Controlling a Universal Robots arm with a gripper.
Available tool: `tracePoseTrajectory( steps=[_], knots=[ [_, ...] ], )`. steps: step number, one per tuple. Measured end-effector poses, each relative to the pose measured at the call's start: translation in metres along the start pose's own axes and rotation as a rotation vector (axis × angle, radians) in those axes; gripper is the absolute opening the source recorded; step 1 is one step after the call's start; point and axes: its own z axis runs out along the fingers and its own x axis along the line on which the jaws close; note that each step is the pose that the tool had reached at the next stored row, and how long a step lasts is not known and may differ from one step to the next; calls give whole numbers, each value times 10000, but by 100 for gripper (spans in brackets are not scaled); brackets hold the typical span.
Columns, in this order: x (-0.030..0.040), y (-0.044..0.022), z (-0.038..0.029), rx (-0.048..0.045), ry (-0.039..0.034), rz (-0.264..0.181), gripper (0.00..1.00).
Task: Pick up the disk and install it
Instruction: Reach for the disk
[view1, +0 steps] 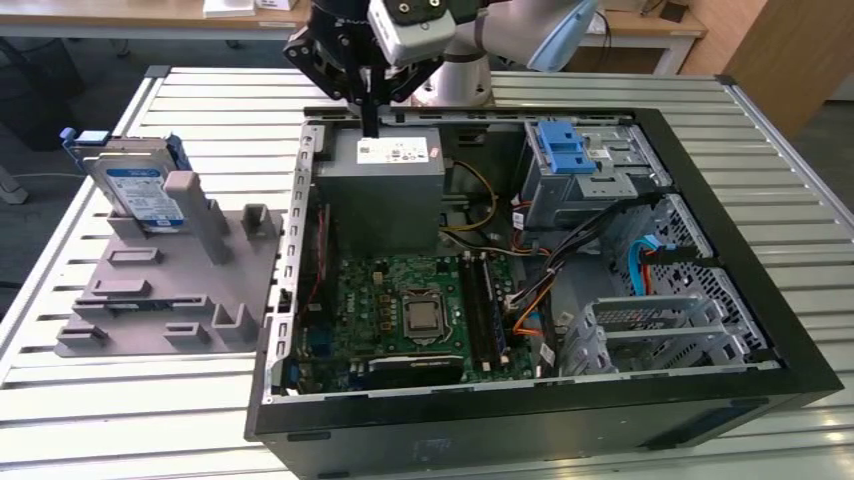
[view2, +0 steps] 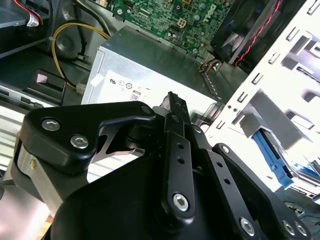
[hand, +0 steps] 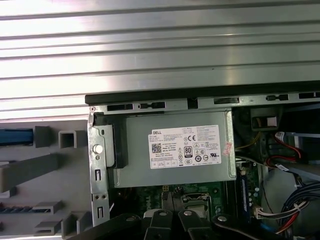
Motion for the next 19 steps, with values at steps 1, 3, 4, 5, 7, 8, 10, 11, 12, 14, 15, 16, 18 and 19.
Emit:
tracePoseTrajectory(
  steps=[1,3,4,5,7,8,10,11,12,14,15,16,18,19],
  knots=[
    [2,0,2,-1,5,-1,11],
    [6,-1,4,0,15,0,11],
    [6,-1,5,1,18,0,11],
    [7,-1,6,0,21,1,11],
    [7,-1,6,1,22,1,11],
    [8,-1,6,0,21,1,11],
    [16,-1,7,-1,20,2,11],
    [25,-2,6,-1,20,2,11],
    [33,-2,6,-1,20,1,11],
    [49,-2,7,0,20,1,11],
    [56,-3,8,0,21,1,11],
    [62,-3,8,0,21,1,11],
    [72,-3,10,1,23,0,11],
    [77,-4,11,1,24,1,11]
  ],
)
